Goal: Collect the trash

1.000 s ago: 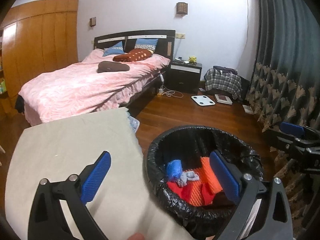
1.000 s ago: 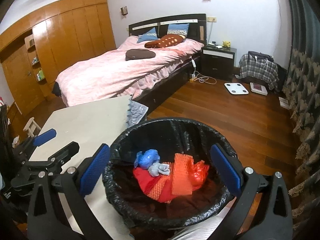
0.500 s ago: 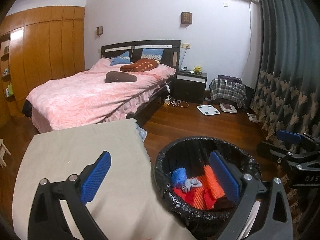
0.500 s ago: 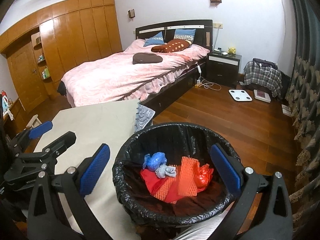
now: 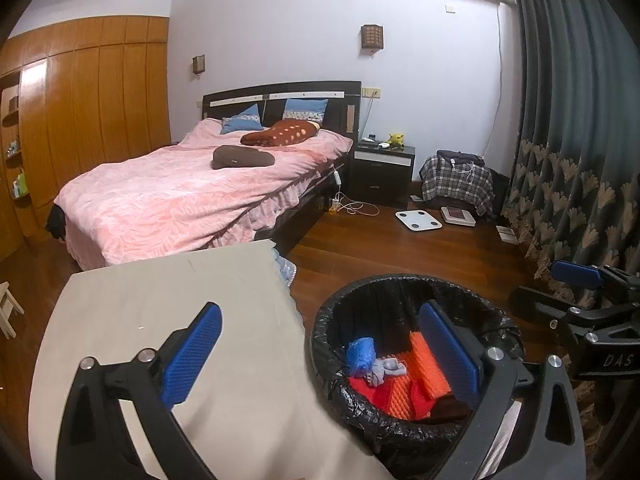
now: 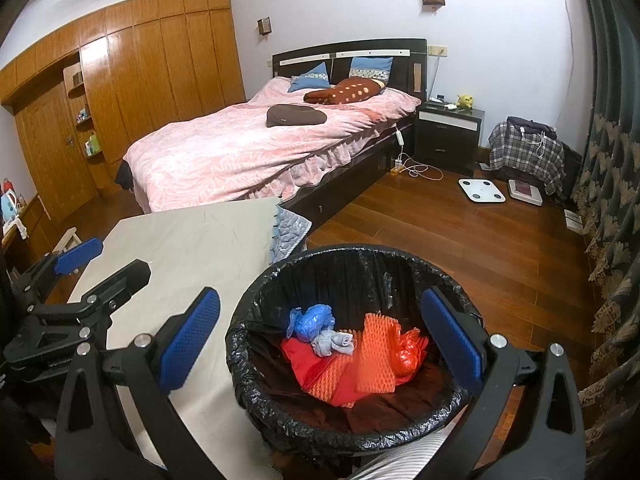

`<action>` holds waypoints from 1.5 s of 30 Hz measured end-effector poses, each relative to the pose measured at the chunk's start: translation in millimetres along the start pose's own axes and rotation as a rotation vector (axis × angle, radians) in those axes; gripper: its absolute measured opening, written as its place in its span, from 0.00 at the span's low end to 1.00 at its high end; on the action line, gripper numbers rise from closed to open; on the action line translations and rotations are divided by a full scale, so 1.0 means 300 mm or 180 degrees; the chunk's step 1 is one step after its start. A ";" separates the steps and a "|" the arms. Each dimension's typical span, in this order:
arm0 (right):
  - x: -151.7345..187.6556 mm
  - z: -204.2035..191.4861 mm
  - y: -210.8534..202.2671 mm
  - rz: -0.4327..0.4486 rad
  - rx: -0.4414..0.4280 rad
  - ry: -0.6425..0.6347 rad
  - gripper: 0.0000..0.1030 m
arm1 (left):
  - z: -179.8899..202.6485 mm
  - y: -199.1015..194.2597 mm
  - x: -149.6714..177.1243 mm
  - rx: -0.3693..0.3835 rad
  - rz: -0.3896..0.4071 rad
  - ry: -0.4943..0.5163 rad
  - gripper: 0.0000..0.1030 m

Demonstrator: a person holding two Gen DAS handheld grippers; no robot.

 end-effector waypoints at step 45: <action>-0.006 -0.006 0.006 -0.0011 0.0005 -0.0002 0.95 | -0.031 0.012 0.027 -0.0018 -0.0031 -0.0016 0.94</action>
Point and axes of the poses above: each gripper's, at about its wrist camera, not at the fingertips, and y roughly the way its jaws point, z to its right, x to its underside, the point moved 7 cm from there along y, roughly the way its jaws point, and after that the axes turned 7 degrees about -z, right-handed, at the moved point
